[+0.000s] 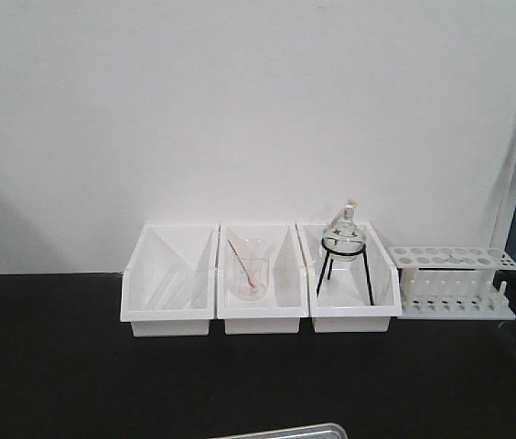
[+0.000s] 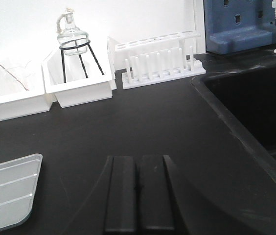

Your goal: Move beaker to silver tray on left bench

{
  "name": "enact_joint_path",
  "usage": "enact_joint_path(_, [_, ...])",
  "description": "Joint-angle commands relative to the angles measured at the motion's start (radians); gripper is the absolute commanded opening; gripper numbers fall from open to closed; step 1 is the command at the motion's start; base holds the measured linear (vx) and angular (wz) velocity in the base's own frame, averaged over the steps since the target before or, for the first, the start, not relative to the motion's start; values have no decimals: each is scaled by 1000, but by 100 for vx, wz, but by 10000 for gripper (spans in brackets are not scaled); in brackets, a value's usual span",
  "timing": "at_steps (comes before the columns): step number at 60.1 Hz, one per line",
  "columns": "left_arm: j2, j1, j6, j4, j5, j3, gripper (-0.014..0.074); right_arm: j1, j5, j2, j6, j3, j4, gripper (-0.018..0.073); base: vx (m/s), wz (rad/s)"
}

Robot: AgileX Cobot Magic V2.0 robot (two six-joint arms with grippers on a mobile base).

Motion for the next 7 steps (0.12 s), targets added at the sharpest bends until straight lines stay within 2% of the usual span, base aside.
enact_joint_path(1, [-7,-6,-2,-3,-75,20,1,-5,-88,-13,-5,5,-9,-11,0,0])
enact_joint_path(7, [-7,-6,-2,-3,-75,20,1,-5,-88,-13,-5,5,-9,-11,0,0])
